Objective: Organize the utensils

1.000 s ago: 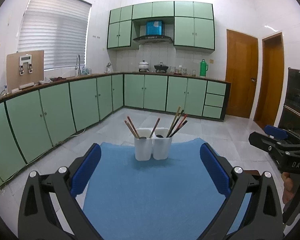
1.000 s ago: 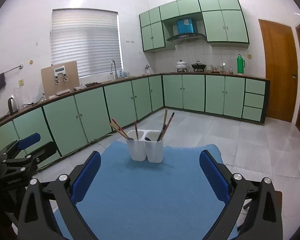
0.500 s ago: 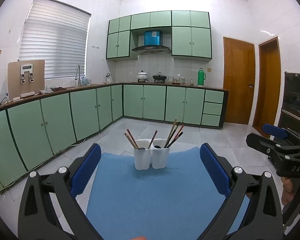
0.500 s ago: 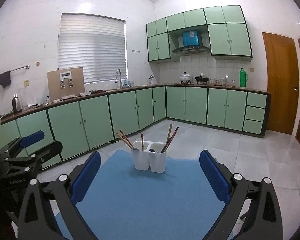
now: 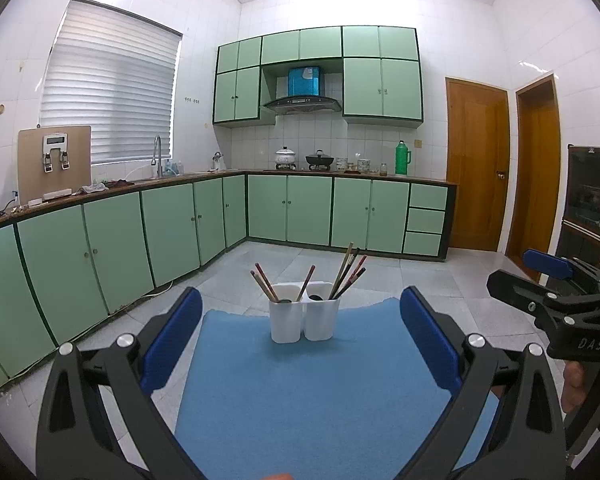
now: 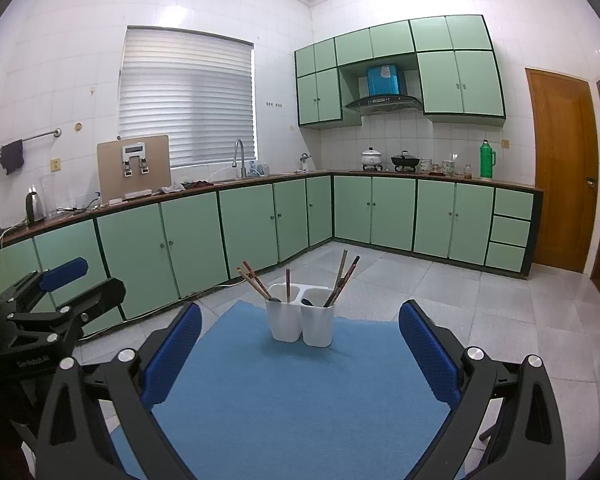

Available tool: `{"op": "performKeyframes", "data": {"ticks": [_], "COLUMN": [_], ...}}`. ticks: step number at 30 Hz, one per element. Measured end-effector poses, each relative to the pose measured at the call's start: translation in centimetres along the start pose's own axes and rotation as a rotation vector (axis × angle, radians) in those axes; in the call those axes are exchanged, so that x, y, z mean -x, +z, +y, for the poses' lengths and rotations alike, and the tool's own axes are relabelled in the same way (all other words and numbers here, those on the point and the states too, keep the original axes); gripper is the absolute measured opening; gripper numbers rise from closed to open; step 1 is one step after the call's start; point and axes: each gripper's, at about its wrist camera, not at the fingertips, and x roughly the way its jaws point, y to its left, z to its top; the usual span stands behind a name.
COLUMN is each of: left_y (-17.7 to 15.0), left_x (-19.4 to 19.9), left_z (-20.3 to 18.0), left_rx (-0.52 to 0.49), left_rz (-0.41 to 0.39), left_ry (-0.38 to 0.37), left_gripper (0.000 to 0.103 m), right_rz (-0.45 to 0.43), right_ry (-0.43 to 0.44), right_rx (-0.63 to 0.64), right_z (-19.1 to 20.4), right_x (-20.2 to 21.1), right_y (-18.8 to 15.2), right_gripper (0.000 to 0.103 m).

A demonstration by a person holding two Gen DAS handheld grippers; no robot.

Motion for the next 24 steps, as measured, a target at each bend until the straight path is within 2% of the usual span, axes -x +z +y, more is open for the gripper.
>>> {"op": "performKeyframes", "data": {"ticks": [24], "left_y": [-0.10], "left_x": [-0.23], "left_z": [0.09], "left_rx": [0.006], "left_rz": [0.017], "left_ry": [0.006], "left_gripper": [0.096], "right_rz": [0.019], "right_ry": [-0.006], "right_rx": [-0.010], "right_z": [-0.10], "right_x": [-0.42], "right_y": [-0.39], "right_gripper": [0.097]}}
